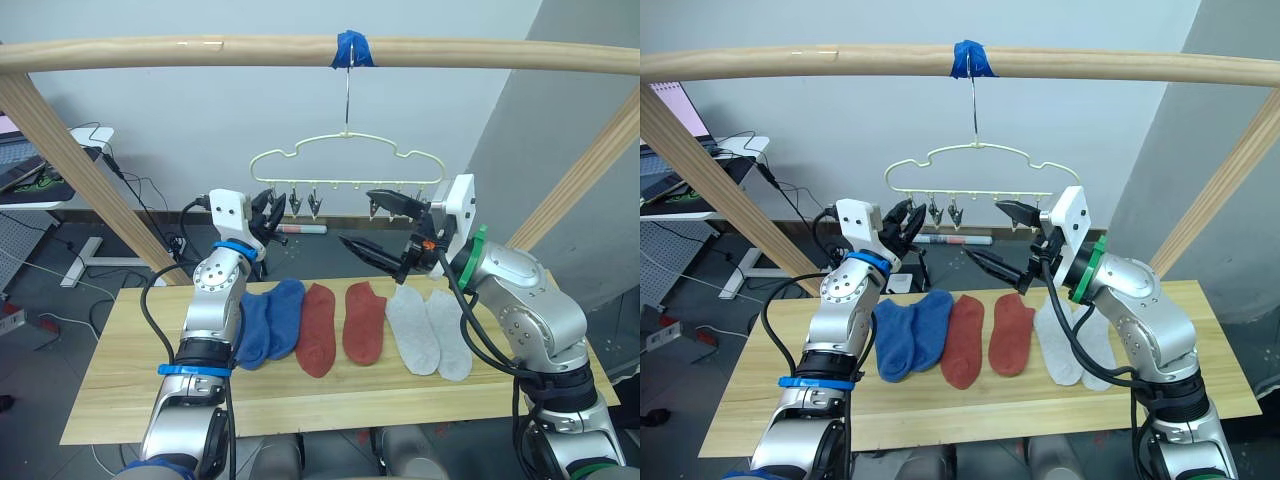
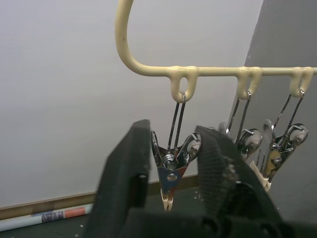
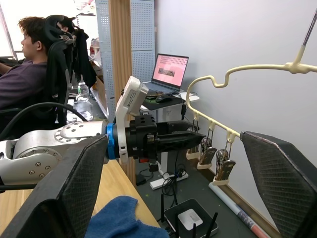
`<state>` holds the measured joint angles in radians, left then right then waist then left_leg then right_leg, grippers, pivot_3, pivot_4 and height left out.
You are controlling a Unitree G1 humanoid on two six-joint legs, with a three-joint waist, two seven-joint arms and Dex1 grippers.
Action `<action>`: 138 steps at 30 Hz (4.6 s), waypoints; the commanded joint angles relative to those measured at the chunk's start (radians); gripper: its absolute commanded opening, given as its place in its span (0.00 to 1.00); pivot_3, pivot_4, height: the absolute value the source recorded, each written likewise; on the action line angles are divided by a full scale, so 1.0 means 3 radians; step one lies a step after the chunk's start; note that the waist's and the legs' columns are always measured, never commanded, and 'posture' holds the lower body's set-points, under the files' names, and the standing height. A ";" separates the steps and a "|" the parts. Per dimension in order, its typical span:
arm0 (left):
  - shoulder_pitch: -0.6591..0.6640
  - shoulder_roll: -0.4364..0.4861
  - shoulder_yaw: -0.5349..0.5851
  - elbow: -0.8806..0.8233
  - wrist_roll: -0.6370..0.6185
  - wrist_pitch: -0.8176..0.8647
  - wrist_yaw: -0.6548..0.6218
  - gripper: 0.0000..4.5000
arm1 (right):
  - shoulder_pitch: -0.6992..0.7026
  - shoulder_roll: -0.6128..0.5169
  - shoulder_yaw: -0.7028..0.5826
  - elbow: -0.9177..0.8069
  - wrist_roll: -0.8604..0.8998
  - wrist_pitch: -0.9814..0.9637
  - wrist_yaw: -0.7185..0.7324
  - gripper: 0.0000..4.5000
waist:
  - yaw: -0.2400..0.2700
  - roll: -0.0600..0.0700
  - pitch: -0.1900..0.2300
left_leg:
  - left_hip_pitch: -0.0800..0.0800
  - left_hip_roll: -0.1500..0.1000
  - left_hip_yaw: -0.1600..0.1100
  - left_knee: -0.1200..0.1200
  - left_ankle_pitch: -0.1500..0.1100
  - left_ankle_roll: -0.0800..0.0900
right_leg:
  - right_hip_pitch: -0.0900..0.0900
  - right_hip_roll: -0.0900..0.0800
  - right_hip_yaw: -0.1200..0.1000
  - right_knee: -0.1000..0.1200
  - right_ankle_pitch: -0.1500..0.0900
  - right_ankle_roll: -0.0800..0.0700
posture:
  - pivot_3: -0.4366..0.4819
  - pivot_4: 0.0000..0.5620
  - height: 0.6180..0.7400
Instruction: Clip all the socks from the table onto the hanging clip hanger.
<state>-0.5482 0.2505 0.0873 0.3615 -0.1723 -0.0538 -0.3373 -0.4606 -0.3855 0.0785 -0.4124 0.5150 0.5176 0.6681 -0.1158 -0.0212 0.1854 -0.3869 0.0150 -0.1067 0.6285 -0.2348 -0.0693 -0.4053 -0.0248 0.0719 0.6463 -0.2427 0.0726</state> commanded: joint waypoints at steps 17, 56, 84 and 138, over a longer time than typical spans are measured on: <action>-0.0026 0.0090 0.0061 -0.0232 -0.0032 0.0054 -0.0022 0.16 | 0.0201 -0.0064 -0.0112 -0.0040 -0.0045 -0.0085 -0.0064 1.00 | 0.0002 0.0000 0.0000 | 0.0000 0.0000 -0.0001 0.0000 0.0000 0.0000 | 0.0000 0.0000 0.0000 0.0002 0.0000 0.0000 | 0.30 0.29 1.00; -0.0016 0.0047 0.0062 -0.0249 -0.0019 0.0056 0.0017 0.62 | 0.0139 -0.0089 -0.0100 0.0001 -0.0110 -0.0104 -0.0055 1.00 | 0.0002 0.0000 0.0000 | -0.0001 0.0000 -0.0001 0.0000 0.0000 0.0000 | 0.0000 0.0000 0.0000 0.0001 0.0000 0.0000 | 0.30 0.27 1.00; 0.0010 0.0088 0.0072 -0.0288 -0.0006 0.0122 -0.0003 0.00 | 0.0156 -0.0108 -0.0117 0.0017 -0.0111 -0.0088 -0.0066 1.00 | 0.0002 0.0000 0.0000 | 0.0000 0.0000 0.0000 0.0001 0.0000 0.0000 | 0.0000 0.0000 0.0000 0.0002 0.0000 0.0000 | 0.30 0.29 1.00; 0.0466 0.0878 0.0608 -0.2021 -0.2268 0.3826 -0.0477 0.00 | 0.0183 -0.0764 0.0628 0.3417 -0.2157 -0.1334 0.0732 0.01 | -0.0069 0.0004 0.0011 | 0.0013 0.0002 0.0003 0.0002 0.0000 -0.0001 | 0.0008 0.0003 0.0005 0.0007 0.0000 0.0000 | 0.37 0.28 1.00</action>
<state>-0.4223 0.5135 0.2776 -0.2266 -0.8548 1.0969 -0.4873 -0.4226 -0.6003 0.2752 0.6231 -0.1349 0.1070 0.8821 -0.1364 -0.0200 0.1887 -0.3830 0.0156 -0.1057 0.6290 -0.2347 -0.0695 -0.4030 -0.0240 0.0735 0.6484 -0.2425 0.0726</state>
